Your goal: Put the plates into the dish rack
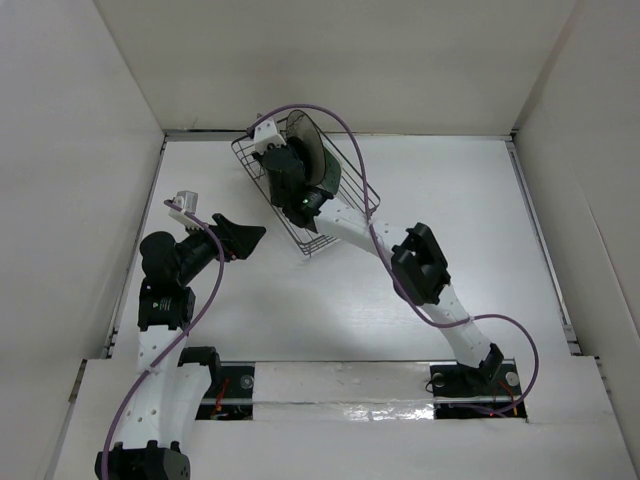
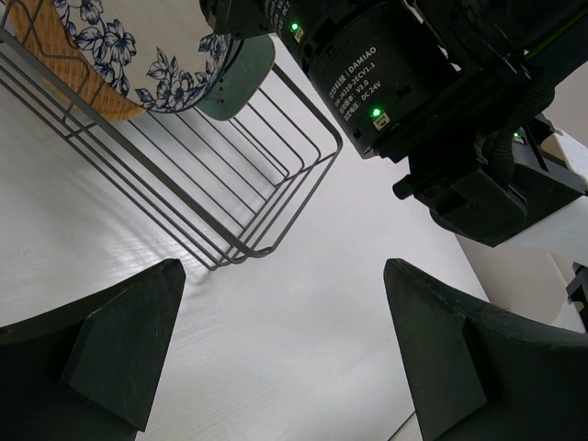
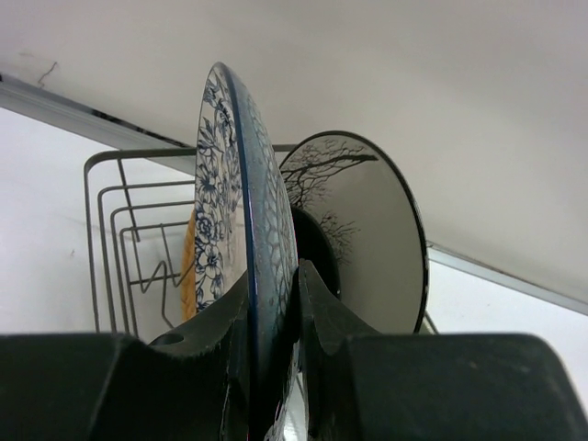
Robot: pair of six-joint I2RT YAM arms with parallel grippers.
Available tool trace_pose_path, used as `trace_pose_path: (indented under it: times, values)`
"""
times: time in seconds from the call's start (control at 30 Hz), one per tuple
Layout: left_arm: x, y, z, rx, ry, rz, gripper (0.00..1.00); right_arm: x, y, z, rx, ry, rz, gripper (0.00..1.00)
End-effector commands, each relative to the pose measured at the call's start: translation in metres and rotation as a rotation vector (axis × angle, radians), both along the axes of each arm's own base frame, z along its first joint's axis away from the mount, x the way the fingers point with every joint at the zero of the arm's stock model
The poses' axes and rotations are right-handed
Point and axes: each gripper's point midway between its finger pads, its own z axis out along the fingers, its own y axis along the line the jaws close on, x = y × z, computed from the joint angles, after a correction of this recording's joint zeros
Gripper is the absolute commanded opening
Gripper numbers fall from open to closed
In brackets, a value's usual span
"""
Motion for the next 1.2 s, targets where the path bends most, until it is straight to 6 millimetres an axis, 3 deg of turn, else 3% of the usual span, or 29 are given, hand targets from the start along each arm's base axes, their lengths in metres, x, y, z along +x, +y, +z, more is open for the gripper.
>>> trace_pose_path:
  times: [0.0,0.17,0.27,0.37,0.43,0.53,0.6,0.67,0.7,0.73,0.8,0.83,0.9,0.93,0.97,1.0,1.03,1.07,1.1,1.13,1.17]
  values:
    - [0.000,-0.001,0.023,0.016,-0.081,-0.009,0.88,-0.004,-0.022,0.077,0.190,-0.102,-0.011,0.00]
    - [0.001,0.000,0.024,0.017,-0.079,-0.002,0.88,0.000,-0.005,0.052,0.192,-0.052,0.036,0.00]
    - [0.002,0.002,0.024,0.022,-0.079,0.013,0.83,0.002,0.000,0.031,0.187,-0.021,0.042,0.00]
    - [0.002,0.002,0.025,0.022,-0.082,0.013,0.69,0.003,0.004,0.017,0.190,0.001,0.046,0.00]
    - [0.002,0.003,0.025,0.022,-0.084,0.015,0.53,0.003,0.008,0.012,0.200,0.015,0.063,0.00]
    - [0.002,0.004,0.026,0.026,-0.090,0.027,0.25,-0.003,0.012,0.018,0.223,0.015,0.079,0.11]
    - [0.003,0.007,0.025,0.030,-0.088,0.043,0.16,-0.006,0.014,0.026,0.240,0.019,0.101,0.26]
    - [0.004,0.009,0.026,0.035,-0.091,0.057,0.17,-0.009,0.011,0.031,0.251,0.020,0.103,0.41]
    - [0.004,0.010,0.028,0.037,-0.097,0.068,0.22,-0.018,0.012,0.047,0.283,0.013,0.119,0.45]
    - [0.004,0.011,0.028,0.038,-0.100,0.072,0.27,-0.021,0.010,0.044,0.283,0.024,0.126,0.50]
    - [0.005,0.013,0.029,0.041,-0.105,0.091,0.42,-0.029,0.007,0.057,0.318,0.020,0.155,0.60]
    - [0.005,0.014,0.029,0.047,-0.106,0.095,0.45,-0.037,-0.001,0.082,0.351,-0.002,0.170,0.63]
    - [0.007,0.016,0.026,0.053,-0.094,0.103,0.57,-0.049,-0.006,0.087,0.367,0.012,0.206,0.71]
    - [0.007,0.016,0.026,0.056,-0.094,0.106,0.61,-0.061,-0.019,0.117,0.406,-0.017,0.226,0.75]
    - [0.008,0.017,0.026,0.059,-0.093,0.109,0.65,-0.069,-0.021,0.110,0.394,0.004,0.251,0.82]
    - [0.009,0.018,0.027,0.060,-0.095,0.115,0.72,-0.076,-0.026,0.115,0.413,0.007,0.268,0.84]
    - [0.009,0.018,0.027,0.062,-0.096,0.115,0.74,-0.093,-0.046,0.147,0.450,-0.030,0.283,0.87]
    - [0.010,0.023,0.027,0.064,-0.097,0.133,0.77,-0.103,-0.053,0.153,0.485,-0.024,0.303,0.91]
    - [0.010,0.024,0.027,0.062,-0.100,0.135,0.80,-0.111,-0.059,0.130,0.479,0.012,0.308,0.92]
    - [0.010,0.026,0.029,0.060,-0.107,0.140,0.82,-0.120,-0.070,0.129,0.493,0.012,0.312,0.92]
    - [0.010,0.027,0.032,0.057,-0.122,0.144,0.82,-0.140,-0.095,0.155,0.548,-0.028,0.319,0.92]
